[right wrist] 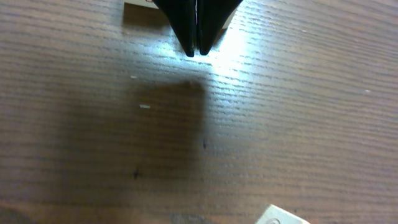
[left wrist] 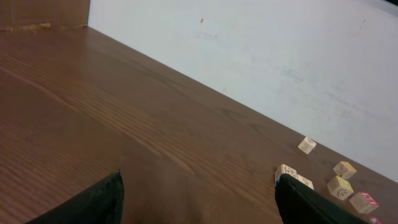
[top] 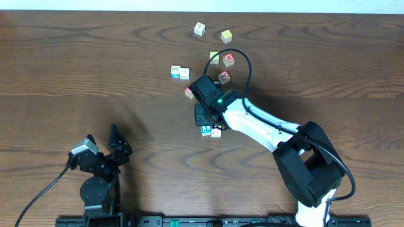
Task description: Lift 4 blocks
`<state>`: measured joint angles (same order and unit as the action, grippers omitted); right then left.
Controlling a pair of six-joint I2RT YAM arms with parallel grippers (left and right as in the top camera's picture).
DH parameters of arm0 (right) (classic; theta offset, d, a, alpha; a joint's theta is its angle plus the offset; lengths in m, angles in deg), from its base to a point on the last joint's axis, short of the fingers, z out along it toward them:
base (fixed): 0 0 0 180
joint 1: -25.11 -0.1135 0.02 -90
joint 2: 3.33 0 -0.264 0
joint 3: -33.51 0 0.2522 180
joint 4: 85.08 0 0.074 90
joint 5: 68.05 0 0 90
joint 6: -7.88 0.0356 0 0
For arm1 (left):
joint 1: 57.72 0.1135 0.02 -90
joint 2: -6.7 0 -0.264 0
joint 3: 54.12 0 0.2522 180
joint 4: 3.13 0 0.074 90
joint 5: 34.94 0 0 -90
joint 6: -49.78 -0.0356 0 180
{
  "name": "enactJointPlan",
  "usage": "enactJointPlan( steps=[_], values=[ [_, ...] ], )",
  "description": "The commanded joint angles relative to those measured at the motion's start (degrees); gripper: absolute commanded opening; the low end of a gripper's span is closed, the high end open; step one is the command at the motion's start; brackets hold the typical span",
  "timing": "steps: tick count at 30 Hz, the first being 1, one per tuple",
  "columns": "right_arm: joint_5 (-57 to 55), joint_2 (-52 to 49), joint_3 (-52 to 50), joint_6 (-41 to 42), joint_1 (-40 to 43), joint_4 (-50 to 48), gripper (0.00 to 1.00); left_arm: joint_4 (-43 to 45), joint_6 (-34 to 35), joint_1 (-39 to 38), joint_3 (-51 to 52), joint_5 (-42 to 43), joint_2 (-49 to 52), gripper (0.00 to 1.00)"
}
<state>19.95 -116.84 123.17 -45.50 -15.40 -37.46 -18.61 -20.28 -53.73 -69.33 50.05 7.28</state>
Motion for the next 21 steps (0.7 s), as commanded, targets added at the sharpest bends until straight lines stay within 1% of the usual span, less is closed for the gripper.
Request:
enactJointPlan(
  steps=[1,21],
  values=[
    [-0.79,0.61,0.76,-0.2,0.07,0.7,0.01,-2.12,0.46,-0.22,1.18,-0.52,-0.31,0.78],
    [-0.98,0.61,0.76,1.05,-0.09,3.74,0.01,-2.12,0.46,-0.22,1.18,-0.55,-0.31,0.79]
  ],
)
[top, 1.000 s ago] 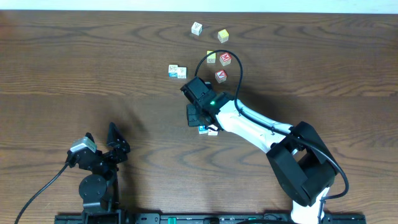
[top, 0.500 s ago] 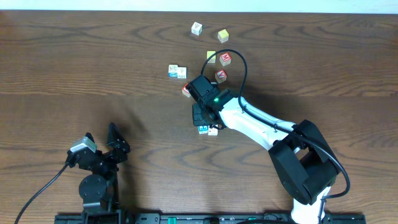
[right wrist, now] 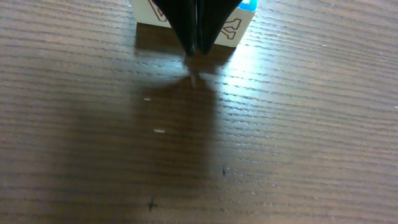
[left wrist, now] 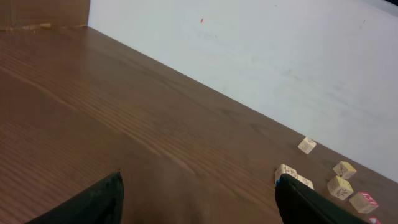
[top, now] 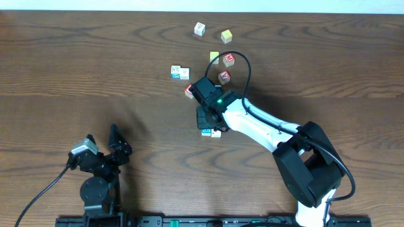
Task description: Lift 4 blocks
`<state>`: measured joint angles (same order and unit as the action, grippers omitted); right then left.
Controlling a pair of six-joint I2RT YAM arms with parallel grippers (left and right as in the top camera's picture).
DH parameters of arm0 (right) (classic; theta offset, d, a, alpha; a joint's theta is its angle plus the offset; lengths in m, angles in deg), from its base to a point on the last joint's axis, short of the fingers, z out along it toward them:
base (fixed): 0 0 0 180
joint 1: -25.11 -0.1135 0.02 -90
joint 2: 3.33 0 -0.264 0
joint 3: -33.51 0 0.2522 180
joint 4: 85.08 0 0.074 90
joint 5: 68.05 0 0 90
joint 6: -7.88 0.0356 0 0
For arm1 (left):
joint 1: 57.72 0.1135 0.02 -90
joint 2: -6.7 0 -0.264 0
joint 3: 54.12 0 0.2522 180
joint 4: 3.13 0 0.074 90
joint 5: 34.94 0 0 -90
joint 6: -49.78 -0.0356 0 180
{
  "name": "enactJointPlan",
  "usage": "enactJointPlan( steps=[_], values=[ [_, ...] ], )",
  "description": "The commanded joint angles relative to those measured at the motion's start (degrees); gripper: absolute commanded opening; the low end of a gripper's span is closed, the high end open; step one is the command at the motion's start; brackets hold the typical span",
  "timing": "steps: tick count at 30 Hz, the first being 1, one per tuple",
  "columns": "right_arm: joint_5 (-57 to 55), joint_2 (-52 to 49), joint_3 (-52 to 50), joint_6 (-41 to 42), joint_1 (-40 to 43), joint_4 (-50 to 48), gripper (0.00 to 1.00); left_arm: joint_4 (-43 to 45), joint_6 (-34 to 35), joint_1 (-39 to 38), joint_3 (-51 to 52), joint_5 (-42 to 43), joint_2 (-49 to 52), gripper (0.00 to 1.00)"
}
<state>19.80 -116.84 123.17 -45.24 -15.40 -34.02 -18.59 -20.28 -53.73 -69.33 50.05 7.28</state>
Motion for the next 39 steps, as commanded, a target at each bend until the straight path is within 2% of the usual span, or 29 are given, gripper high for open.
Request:
enactJointPlan(
  steps=[1,14,26,27,30,32,34,36,39],
  values=[
    [-0.81,0.61,0.76,0.79,-0.09,0.48,0.01,-2.14,0.46,-0.22,1.18,-0.52,-0.31,0.78],
    [-3.63,0.61,0.76,-0.63,0.28,-2.91,0.01,-2.14,0.46,-0.22,1.18,-0.52,-0.31,0.78],
    [-3.19,0.66,1.01,-2.8,8.81,-2.1,0.01,-2.14,0.46,-0.22,1.18,-0.52,-0.31,0.79],
    [-2.32,0.66,1.33,-4.94,9.68,-2.25,0.03,-2.14,0.46,-0.22,1.18,-0.52,-0.31,0.79],
    [0.98,0.66,3.26,-11.85,11.39,-2.43,0.29,-2.14,0.46,-0.22,1.18,-0.52,-0.31,0.78],
    [1.11,0.66,4.9,-16.5,11.87,-2.34,0.38,-2.12,0.46,-0.22,1.18,-0.52,-0.31,0.79],
    [1.11,0.63,6.8,-20.96,12.28,-2.12,0.53,-2.14,0.46,-0.22,1.18,-0.52,-0.31,0.79],
    [1.11,0.63,8.61,-23.43,12.63,-1.95,0.62,-2.14,0.46,-0.22,1.18,-0.52,-0.31,0.78],
    [0.2,0.61,10.16,-25.51,12.96,-3.72,0.69,-2.14,0.44,-0.22,1.18,-0.52,-0.31,0.79]
  ],
)
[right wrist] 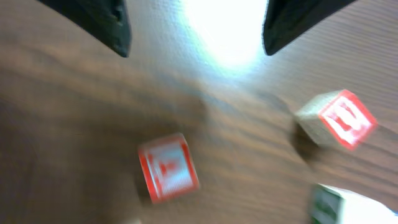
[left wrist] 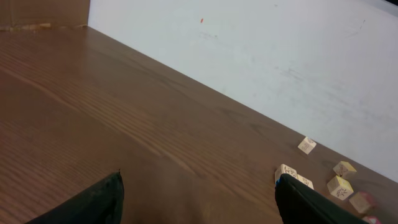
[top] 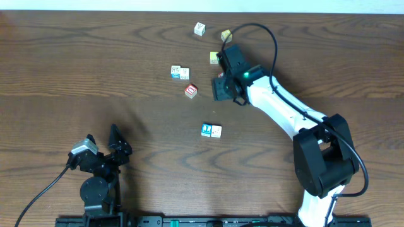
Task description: Lift 4 blocks
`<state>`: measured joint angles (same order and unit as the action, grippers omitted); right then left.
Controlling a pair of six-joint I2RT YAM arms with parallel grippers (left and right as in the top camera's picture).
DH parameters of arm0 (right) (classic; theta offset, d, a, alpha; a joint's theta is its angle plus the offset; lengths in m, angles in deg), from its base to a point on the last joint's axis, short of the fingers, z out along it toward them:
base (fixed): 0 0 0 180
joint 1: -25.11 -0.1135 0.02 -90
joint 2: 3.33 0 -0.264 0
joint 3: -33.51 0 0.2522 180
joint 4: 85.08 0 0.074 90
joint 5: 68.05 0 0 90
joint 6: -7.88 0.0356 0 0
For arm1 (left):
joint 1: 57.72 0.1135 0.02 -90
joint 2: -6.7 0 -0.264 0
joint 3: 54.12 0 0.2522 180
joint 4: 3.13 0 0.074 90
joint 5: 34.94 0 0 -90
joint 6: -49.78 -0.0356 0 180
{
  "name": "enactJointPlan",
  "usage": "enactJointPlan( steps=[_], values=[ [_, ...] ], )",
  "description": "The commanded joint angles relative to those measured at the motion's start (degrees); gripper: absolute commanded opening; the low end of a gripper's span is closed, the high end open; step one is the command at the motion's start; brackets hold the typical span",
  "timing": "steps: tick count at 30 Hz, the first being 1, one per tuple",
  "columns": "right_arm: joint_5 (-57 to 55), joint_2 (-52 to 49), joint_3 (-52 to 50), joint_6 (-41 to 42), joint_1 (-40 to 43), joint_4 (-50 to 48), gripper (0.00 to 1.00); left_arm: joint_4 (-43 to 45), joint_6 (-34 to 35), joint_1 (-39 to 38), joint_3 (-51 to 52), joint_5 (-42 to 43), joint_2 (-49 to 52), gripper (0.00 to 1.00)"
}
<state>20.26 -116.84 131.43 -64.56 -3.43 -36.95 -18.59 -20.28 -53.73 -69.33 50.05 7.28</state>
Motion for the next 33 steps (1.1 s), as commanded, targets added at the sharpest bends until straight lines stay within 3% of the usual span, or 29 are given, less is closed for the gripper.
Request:
enactJointPlan(
  steps=[1,9,20,23,33],
  values=[
    [-0.61,0.61,2.12,-7.06,1.09,-1.81,0.71,-2.14,0.46,-0.22,1.18,-0.52,-0.31,0.78],
    [-3.15,-2.82,3.3,-11.17,3.15,-9.09,0.75,-2.14,0.46,-0.22,1.18,-0.55,-0.31,0.79],
    [-2.38,-16.5,18.05,-15.54,3.54,-1.66,0.67,-2.14,0.46,-0.22,1.18,-0.52,-0.31,0.79],
    [-2.32,-17.7,18.56,-15.52,3.19,-1.66,0.63,-2.14,0.46,-0.22,1.18,-0.52,-0.31,0.78],
    [-2.36,-17.77,18.56,-14.4,3.32,-0.5,0.34,-2.14,0.46,-0.22,1.18,-0.52,-0.31,0.79]
  ],
)
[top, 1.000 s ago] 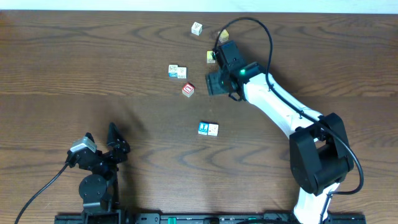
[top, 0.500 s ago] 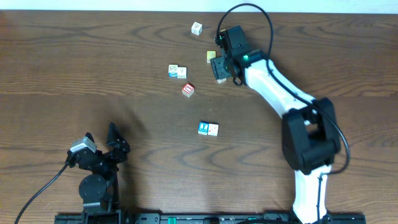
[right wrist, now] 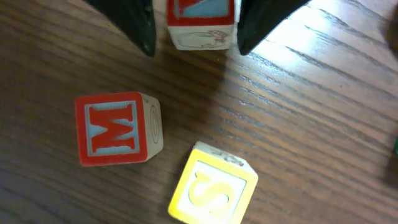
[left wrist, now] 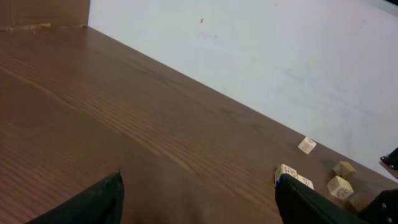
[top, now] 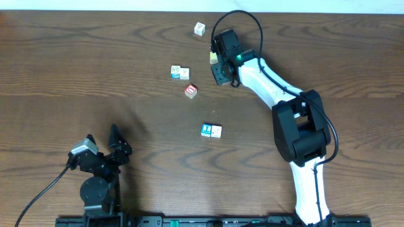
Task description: Lift 4 blocks
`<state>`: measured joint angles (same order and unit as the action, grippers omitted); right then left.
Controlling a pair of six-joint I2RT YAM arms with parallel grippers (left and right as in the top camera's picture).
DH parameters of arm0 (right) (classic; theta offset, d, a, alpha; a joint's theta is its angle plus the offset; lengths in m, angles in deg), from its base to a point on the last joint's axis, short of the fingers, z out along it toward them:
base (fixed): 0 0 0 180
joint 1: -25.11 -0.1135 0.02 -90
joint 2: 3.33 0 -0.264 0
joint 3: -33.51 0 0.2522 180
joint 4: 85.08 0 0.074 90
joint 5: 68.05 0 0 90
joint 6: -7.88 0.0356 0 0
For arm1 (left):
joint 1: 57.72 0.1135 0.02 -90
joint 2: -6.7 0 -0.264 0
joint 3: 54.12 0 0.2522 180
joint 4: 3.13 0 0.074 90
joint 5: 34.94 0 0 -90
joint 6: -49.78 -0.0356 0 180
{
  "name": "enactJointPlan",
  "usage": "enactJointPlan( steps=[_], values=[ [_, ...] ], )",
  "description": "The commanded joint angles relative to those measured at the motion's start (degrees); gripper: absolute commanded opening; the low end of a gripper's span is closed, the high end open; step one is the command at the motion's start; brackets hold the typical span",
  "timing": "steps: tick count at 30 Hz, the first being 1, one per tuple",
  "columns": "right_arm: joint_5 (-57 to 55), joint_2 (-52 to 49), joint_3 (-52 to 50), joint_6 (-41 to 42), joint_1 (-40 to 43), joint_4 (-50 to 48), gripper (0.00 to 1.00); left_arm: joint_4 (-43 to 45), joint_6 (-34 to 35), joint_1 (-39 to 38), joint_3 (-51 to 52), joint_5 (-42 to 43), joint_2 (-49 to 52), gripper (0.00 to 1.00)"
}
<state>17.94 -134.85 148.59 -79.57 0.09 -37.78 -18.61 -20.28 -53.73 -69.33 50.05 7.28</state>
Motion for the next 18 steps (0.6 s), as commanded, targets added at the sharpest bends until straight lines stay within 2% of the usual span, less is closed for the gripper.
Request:
enactJointPlan(
  steps=[1,6,18],
  values=[
    [-0.04,0.26,1.4,0.59,-0.2,0.46,0.33,-2.1,0.46,-0.22,1.18,-0.55,-0.31,0.78],
    [-1.11,0.26,1.4,2.25,-0.37,2.21,0.21,-2.1,0.46,-0.22,1.18,-0.52,-0.31,0.79],
    [-2.89,6.32,1.77,5.05,-0.74,6.6,0.21,-2.1,0.46,-0.22,1.18,-0.55,-0.31,0.79]
  ],
)
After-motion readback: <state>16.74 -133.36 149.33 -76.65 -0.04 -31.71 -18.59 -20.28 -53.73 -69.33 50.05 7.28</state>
